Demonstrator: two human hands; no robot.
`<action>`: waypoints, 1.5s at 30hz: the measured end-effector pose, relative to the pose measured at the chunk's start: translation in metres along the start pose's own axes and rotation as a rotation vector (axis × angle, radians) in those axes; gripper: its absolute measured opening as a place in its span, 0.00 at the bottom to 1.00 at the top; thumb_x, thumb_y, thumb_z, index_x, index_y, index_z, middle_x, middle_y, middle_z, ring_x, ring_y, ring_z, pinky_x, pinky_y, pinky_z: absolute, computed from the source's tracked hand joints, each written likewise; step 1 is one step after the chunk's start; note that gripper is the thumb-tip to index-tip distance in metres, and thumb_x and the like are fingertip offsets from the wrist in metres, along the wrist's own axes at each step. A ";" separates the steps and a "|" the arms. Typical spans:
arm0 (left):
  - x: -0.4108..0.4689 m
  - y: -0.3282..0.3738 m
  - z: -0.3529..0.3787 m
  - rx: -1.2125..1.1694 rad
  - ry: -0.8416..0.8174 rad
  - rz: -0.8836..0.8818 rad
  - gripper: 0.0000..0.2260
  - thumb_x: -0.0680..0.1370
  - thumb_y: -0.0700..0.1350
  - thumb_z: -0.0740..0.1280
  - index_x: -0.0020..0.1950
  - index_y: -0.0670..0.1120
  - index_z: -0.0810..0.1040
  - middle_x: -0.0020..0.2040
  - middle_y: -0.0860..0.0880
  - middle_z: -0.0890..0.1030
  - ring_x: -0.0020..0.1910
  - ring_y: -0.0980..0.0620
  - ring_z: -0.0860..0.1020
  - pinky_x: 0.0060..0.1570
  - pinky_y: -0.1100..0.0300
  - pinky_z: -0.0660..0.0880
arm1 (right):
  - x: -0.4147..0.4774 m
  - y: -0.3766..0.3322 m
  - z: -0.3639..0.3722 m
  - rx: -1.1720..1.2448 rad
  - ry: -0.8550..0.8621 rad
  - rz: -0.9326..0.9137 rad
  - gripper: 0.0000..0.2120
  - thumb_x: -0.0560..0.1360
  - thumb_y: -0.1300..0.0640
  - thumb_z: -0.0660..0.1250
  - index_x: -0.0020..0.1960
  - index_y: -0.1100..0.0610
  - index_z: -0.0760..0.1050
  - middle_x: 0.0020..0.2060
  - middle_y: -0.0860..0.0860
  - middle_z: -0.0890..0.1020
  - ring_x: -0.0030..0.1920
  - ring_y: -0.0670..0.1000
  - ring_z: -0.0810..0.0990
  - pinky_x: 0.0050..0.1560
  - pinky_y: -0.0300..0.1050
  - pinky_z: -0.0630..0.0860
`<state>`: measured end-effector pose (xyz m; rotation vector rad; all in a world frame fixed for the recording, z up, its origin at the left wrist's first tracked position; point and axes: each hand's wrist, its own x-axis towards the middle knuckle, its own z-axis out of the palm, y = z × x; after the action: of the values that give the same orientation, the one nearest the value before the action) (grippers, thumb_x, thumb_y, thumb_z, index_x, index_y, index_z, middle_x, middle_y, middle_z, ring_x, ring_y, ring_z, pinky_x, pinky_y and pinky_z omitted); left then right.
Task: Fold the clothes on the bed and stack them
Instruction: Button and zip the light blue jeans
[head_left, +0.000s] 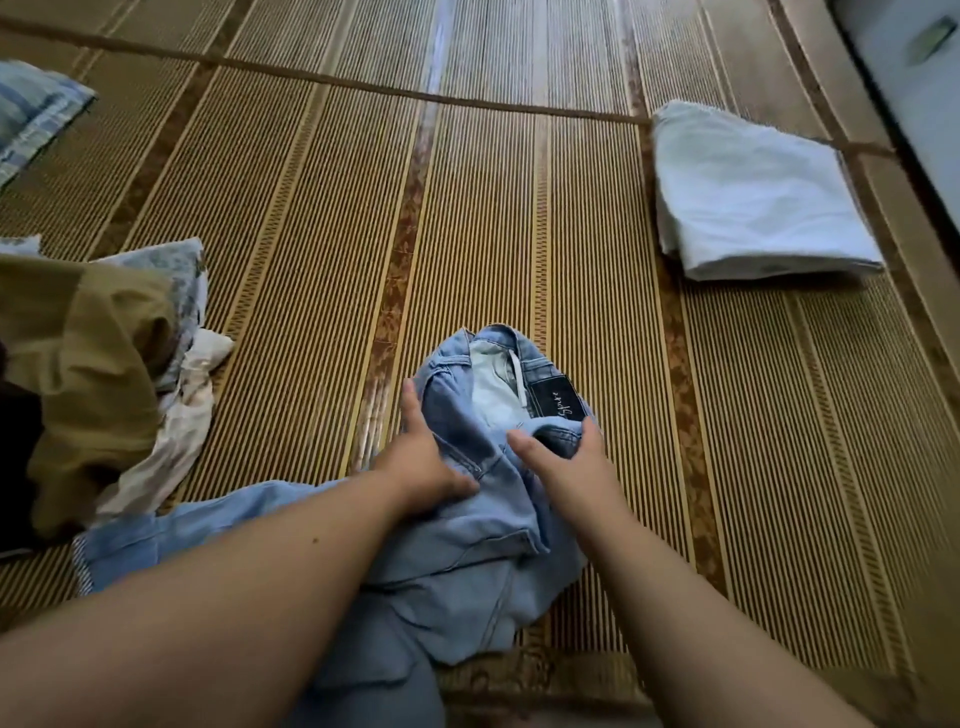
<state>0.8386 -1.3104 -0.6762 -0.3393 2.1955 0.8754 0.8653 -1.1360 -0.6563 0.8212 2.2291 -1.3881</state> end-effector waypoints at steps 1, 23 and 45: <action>0.002 0.000 -0.004 -0.065 -0.042 0.043 0.52 0.69 0.44 0.76 0.78 0.53 0.41 0.64 0.45 0.73 0.54 0.47 0.76 0.56 0.54 0.72 | 0.004 -0.003 0.004 0.025 -0.015 0.034 0.54 0.60 0.35 0.73 0.77 0.49 0.50 0.70 0.57 0.68 0.67 0.59 0.70 0.66 0.59 0.70; -0.051 -0.059 -0.089 -0.426 0.304 0.255 0.10 0.72 0.35 0.72 0.43 0.51 0.80 0.35 0.57 0.83 0.35 0.63 0.79 0.37 0.72 0.72 | -0.023 0.021 -0.095 0.108 0.084 0.117 0.06 0.76 0.61 0.63 0.51 0.54 0.77 0.46 0.55 0.82 0.50 0.58 0.80 0.54 0.62 0.77; -0.124 0.016 -0.055 0.012 0.311 0.649 0.27 0.75 0.48 0.69 0.67 0.68 0.60 0.70 0.61 0.64 0.71 0.59 0.62 0.71 0.56 0.61 | -0.061 -0.104 -0.084 0.740 -0.100 -0.017 0.15 0.72 0.71 0.56 0.51 0.62 0.78 0.41 0.59 0.85 0.40 0.58 0.85 0.34 0.48 0.81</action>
<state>0.8874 -1.3390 -0.5521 0.2885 2.6497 1.2099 0.8411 -1.1126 -0.5132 0.9174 1.6290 -2.2459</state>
